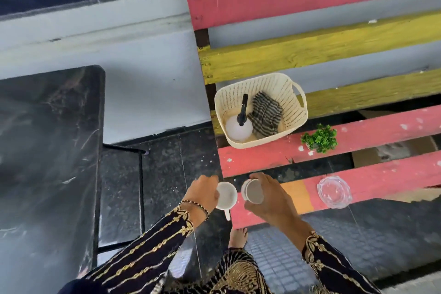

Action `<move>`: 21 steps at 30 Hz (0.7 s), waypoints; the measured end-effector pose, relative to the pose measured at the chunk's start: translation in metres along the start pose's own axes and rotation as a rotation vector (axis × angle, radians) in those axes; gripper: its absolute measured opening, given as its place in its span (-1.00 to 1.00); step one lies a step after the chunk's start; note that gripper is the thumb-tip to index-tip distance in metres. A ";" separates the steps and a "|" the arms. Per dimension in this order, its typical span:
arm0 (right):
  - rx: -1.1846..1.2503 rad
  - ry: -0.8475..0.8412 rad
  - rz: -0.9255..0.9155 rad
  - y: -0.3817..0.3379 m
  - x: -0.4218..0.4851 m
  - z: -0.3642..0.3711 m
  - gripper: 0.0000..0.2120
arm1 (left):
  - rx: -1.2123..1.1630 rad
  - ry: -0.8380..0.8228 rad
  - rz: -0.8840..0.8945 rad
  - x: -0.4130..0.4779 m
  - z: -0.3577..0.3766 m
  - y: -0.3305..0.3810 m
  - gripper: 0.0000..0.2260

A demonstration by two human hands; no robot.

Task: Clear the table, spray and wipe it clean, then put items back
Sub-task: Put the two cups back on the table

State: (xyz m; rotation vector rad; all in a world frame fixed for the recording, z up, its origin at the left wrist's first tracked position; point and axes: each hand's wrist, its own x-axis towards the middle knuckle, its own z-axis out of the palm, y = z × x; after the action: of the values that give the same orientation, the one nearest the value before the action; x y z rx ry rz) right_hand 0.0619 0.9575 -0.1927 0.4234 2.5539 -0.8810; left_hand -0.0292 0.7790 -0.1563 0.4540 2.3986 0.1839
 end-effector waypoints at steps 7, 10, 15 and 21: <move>0.008 0.081 -0.205 -0.127 -0.020 -0.026 -0.31 | -0.186 0.259 -0.132 -0.094 -0.095 -0.080 -0.79; -0.022 0.087 -0.321 -0.197 -0.031 -0.021 -0.29 | -0.260 0.374 -0.186 -0.141 -0.124 -0.129 -0.79; -0.064 0.077 -0.443 -0.301 -0.048 0.011 -0.33 | -0.284 0.503 -0.282 -0.199 -0.144 -0.220 -0.80; -0.069 0.021 -0.481 -0.439 -0.071 0.115 -0.37 | -0.362 0.570 -0.393 -0.274 -0.133 -0.387 -0.81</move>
State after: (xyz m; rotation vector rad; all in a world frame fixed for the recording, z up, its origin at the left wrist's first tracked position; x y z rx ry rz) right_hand -0.0228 0.5421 -0.0157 -0.2180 2.7423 -0.9422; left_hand -0.0279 0.3163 0.0133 -0.2790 2.8556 0.6232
